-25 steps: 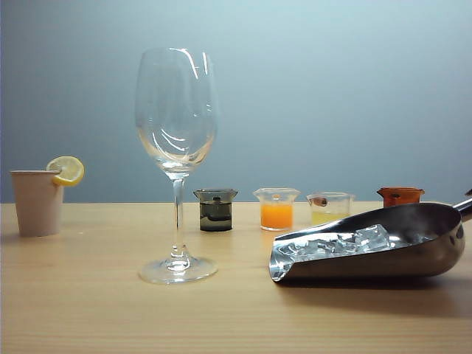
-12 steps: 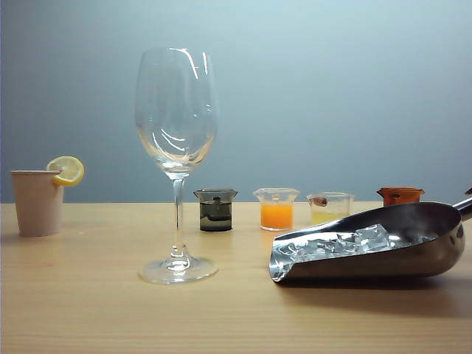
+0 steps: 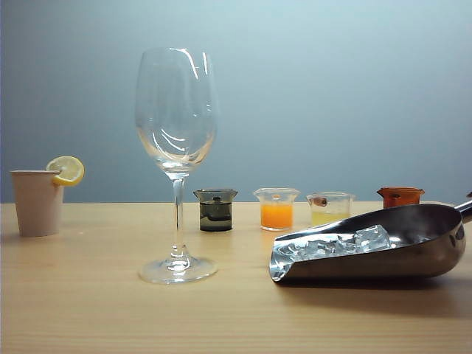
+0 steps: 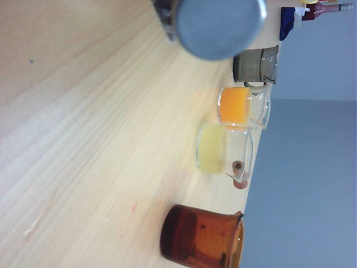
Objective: Pick up the ice scoop on the desk filled with ice cubes, pour the ice into the goblet, and finally put the scoop back on the table.
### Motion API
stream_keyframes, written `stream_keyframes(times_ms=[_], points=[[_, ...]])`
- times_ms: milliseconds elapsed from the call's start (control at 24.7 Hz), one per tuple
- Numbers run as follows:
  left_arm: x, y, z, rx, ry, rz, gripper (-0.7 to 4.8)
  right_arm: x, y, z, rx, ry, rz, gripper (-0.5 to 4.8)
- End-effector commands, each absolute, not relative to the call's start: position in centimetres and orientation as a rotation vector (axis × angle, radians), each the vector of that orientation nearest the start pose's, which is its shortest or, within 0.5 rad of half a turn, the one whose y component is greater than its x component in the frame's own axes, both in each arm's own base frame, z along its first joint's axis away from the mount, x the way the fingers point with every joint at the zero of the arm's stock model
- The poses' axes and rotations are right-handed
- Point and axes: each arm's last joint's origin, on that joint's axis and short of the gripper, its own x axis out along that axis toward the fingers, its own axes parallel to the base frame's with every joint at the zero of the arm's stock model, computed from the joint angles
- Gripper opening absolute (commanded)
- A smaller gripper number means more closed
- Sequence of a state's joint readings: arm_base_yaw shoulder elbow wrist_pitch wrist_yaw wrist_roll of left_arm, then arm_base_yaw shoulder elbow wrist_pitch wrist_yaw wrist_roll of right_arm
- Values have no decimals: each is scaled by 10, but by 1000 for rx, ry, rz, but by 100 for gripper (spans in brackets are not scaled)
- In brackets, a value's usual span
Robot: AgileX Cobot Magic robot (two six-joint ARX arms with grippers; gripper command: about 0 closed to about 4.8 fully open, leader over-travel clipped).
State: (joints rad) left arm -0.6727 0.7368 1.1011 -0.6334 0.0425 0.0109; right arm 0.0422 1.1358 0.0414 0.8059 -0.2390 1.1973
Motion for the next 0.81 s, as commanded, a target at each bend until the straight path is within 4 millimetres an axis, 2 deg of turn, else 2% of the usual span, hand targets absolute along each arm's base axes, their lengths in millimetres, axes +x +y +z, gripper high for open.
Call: stream_keyframes(times_ms=[41, 811], points=[[96, -78, 401, 100, 243, -716, -5, 166, 14, 126, 1198, 417, 77, -1], [96, -78, 401, 133, 233, -720, -5, 167, 0, 131, 1322, 386, 99, -1]])
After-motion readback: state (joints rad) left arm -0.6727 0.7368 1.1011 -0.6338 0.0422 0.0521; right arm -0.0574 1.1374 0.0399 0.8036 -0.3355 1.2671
